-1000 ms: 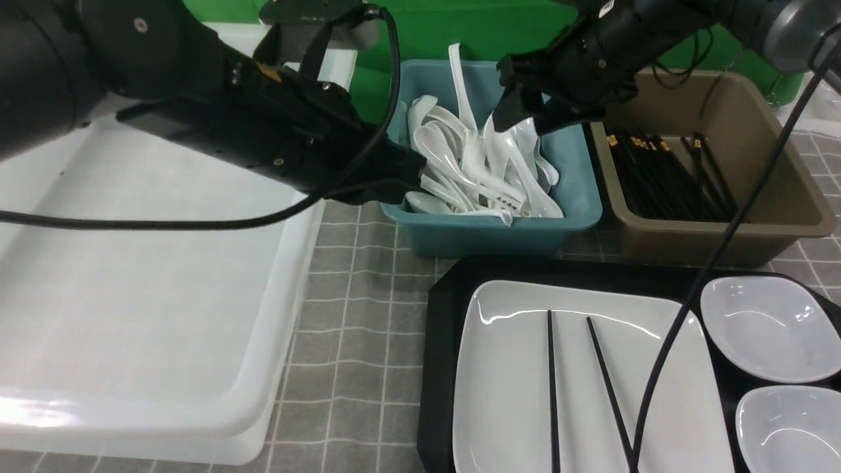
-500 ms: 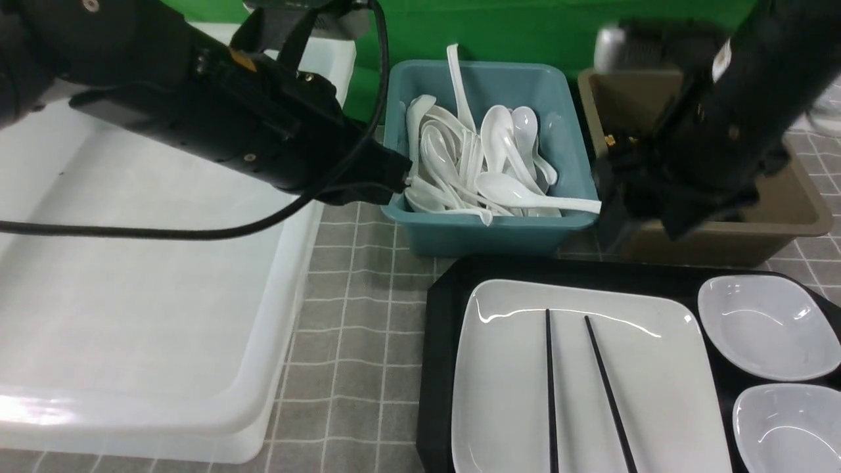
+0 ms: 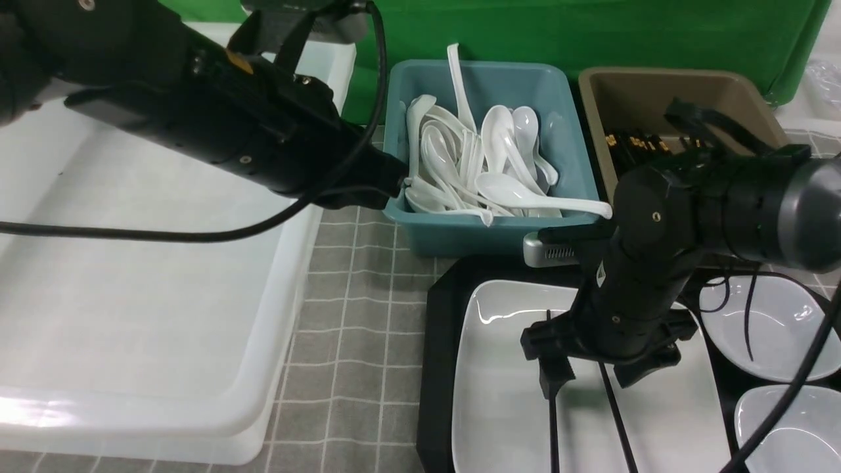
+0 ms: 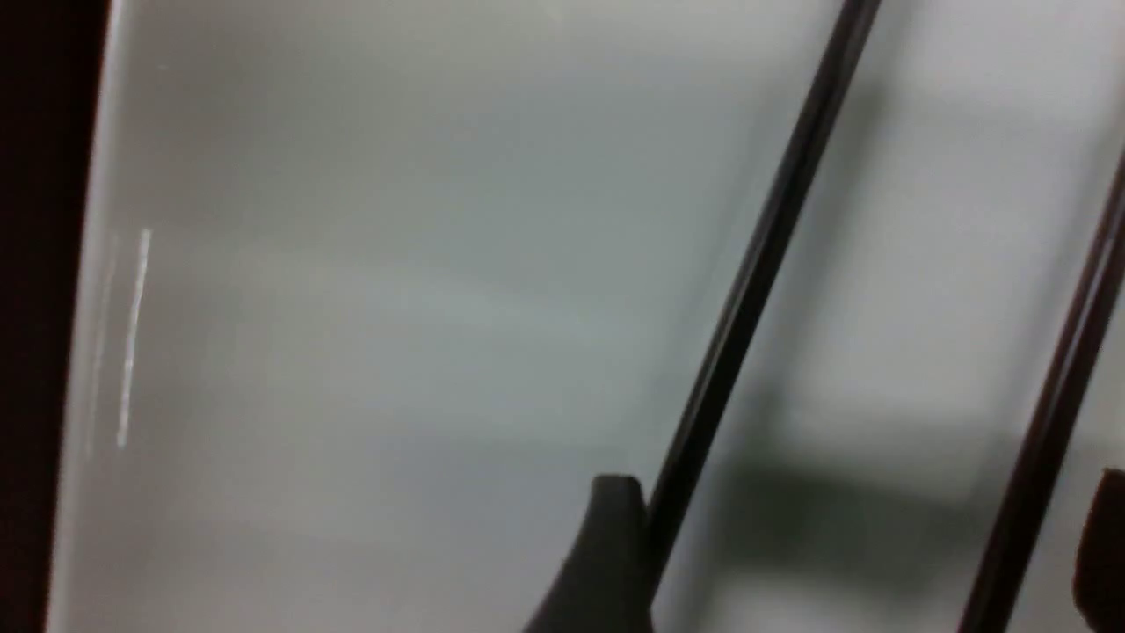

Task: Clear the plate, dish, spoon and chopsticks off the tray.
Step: Use the right arm to grab a pair of chopsticks from the plate

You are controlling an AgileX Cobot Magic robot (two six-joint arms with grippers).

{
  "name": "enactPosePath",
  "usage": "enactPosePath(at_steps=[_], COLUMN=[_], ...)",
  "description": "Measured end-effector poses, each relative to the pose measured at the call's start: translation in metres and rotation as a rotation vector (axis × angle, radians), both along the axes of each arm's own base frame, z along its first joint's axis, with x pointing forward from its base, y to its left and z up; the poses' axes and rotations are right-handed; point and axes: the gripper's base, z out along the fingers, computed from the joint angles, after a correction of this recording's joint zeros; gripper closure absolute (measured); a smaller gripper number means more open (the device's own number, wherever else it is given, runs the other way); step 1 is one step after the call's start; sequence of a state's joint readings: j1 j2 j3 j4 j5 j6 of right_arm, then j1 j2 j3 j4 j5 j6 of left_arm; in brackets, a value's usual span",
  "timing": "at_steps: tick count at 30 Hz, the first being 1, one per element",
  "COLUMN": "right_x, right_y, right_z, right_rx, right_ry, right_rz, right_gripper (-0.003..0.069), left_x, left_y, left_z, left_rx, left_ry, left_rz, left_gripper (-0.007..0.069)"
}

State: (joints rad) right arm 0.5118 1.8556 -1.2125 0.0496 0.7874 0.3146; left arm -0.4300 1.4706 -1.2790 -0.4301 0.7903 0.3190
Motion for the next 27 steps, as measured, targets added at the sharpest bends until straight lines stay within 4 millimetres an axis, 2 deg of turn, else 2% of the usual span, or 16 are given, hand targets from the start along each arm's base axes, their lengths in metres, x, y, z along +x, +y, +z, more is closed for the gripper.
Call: enactPosePath(at_steps=[9,13,15,16,17,19,27], right_x=[0.005,0.005,0.003,0.003,0.001,0.0,-0.001], right_y=[0.001,0.001,0.003,0.003,0.005,0.008,0.015], right_z=[-0.012,-0.012,-0.012,-0.012,-0.012,-0.012,-0.003], right_rx=[-0.032,-0.035,-0.034,-0.034,-0.033,-0.025,0.001], right_ry=[0.016,0.022,0.029,0.031,0.035,0.039,0.05], right_rz=[0.005,0.005,0.009,0.011,0.015,0.019,0.082], right_gripper=[-0.0012,0.0076,0.0272,0.0326,0.0454,0.0538,0.0531], left_x=[0.0,-0.001,-0.001,-0.001,-0.001,-0.001,-0.001], left_y=[0.0,0.0,0.0,0.0,0.0,0.0,0.0], left_z=[0.0,0.0,0.0,0.0,0.0,0.0,0.0], left_rx=[0.002,0.002,0.001,0.001,0.001,0.001,0.002], left_ry=[0.006,0.007,0.008,0.009,0.008,0.009,0.01], left_rz=[-0.002,-0.002,-0.001,0.0,0.0,-0.001,-0.002], left_gripper=[0.0622,0.0622,0.0622,0.0622,0.0622,0.0622,0.0622])
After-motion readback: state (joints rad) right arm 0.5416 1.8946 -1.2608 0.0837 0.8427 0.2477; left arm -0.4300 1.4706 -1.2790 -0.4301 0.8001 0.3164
